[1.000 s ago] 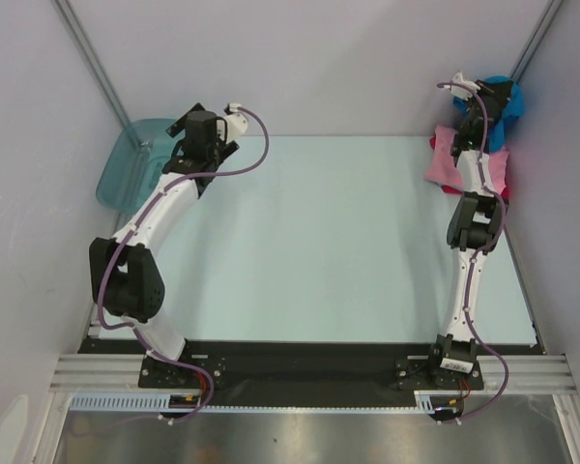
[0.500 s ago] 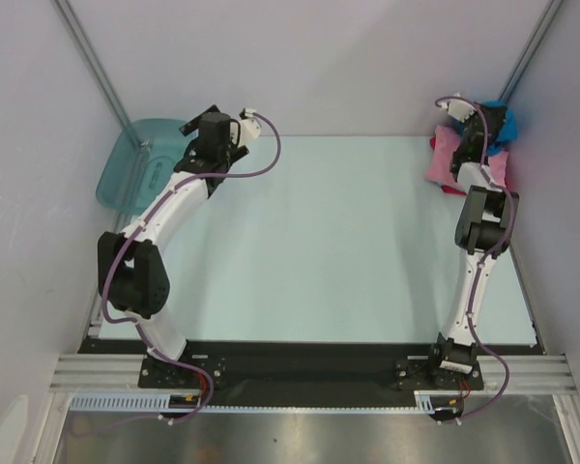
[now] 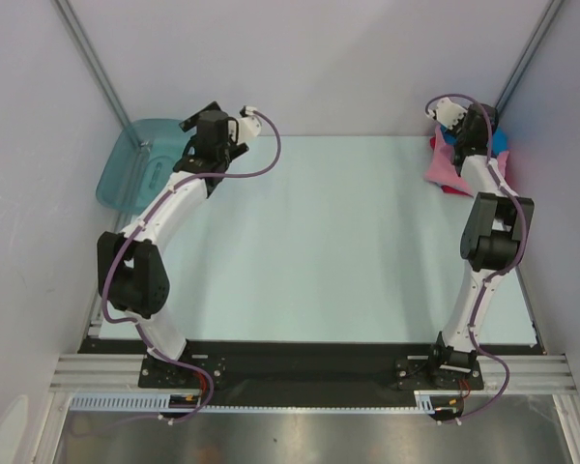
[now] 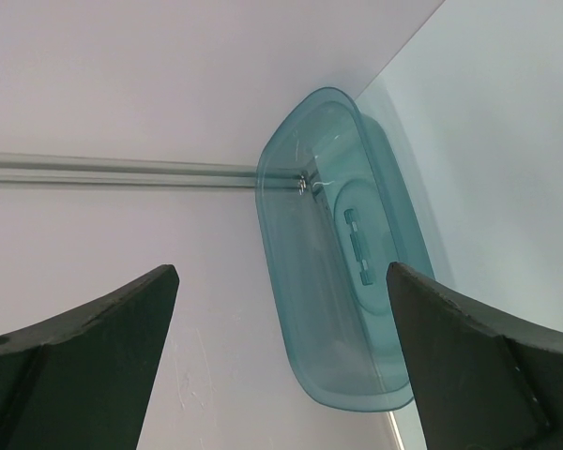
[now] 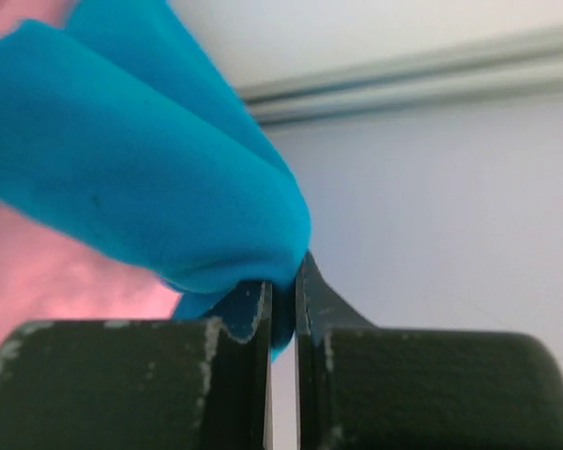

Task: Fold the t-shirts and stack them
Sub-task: Neatly place the folded tshirt to the corner, then reset both grippers

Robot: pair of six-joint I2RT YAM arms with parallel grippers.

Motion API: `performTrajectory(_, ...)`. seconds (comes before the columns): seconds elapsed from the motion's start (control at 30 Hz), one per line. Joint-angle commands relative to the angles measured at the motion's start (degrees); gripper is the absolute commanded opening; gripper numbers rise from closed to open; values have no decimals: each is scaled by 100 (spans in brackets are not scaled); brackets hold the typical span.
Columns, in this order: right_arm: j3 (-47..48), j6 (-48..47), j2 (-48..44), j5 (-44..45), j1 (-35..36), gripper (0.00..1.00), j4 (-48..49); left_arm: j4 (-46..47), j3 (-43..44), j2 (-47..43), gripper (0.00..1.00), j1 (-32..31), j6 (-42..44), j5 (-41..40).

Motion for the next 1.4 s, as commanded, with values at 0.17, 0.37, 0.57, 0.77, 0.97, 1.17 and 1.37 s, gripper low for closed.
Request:
performTrajectory(0.17,-107,333,-426,-562,121,0,-2897,479,-84,-269,100,104,276,178)
performTrajectory(0.37,-441,448,-425,-605,191,0,-3565,541,-146,-322,100,122,312,222)
performTrajectory(0.57,-512,500,-513,-456,306,58,-3943,629,-330,-427,100,122,320,222)
performTrajectory(0.77,-179,877,-742,-623,332,100,-4250,734,-533,-550,100,139,233,187)
performTrajectory(0.97,313,2043,-926,-860,341,98,-4662,848,-691,-717,100,148,136,187)
performTrajectory(1.17,1288,3232,-917,-2011,551,91,-6323,1130,-550,-761,100,306,-162,-59)
performTrajectory(1.37,2333,3945,-787,-2635,1104,92,-7133,174,-621,-972,100,315,-1347,-51)
